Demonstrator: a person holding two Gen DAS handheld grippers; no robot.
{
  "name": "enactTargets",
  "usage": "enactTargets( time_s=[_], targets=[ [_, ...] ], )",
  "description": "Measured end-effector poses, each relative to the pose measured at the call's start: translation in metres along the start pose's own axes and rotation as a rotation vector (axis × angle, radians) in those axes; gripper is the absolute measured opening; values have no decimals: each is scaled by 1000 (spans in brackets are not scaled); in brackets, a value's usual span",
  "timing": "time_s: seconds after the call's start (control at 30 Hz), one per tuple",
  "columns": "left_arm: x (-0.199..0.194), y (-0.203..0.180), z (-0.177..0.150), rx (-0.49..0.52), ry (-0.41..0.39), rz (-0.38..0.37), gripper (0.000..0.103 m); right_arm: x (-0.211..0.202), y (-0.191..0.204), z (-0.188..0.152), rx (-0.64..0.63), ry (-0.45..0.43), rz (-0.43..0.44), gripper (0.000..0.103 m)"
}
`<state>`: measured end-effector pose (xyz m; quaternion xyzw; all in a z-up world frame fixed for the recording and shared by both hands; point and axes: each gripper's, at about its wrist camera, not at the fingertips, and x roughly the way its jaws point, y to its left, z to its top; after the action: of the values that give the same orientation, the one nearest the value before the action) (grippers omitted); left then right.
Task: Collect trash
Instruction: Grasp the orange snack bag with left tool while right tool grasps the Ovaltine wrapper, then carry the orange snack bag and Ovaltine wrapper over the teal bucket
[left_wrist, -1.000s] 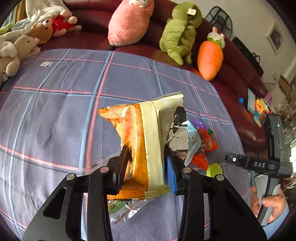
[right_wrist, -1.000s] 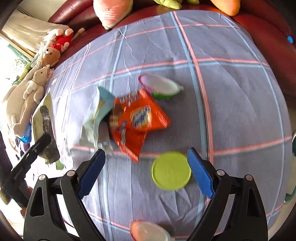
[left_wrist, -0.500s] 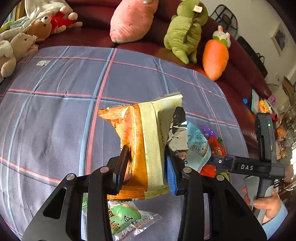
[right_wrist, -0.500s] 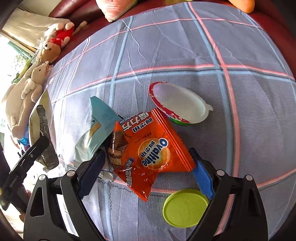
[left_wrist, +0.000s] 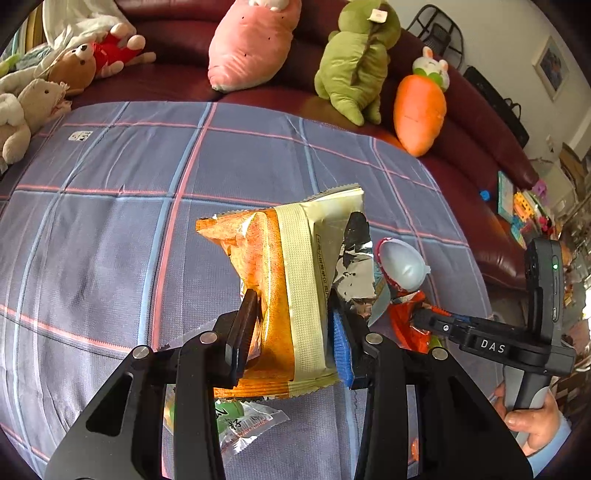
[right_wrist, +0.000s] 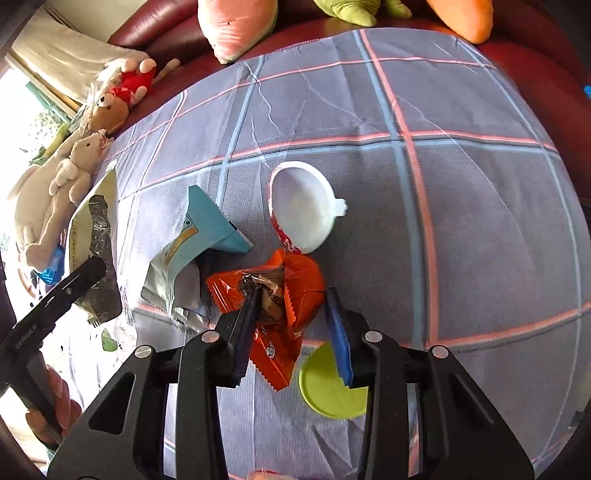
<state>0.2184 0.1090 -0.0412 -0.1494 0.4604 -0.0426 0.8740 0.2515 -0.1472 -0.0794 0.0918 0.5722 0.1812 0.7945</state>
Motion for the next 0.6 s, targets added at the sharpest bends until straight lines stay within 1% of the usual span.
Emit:
enactTargets(
  time_s=[0.1, 0.33, 0.6],
  targets=[
    [-6, -13, -2, 22, -6, -6, 39, -18, -9, -6, 16, -27, 11, 34],
    [-8, -68, -15, 115, 10, -33, 39, -62, -39, -22, 70, -92, 10, 34],
    [7, -152, -35, 251, 54, -78, 39, -124, -106, -51, 165, -184, 5, 35]
  ],
)
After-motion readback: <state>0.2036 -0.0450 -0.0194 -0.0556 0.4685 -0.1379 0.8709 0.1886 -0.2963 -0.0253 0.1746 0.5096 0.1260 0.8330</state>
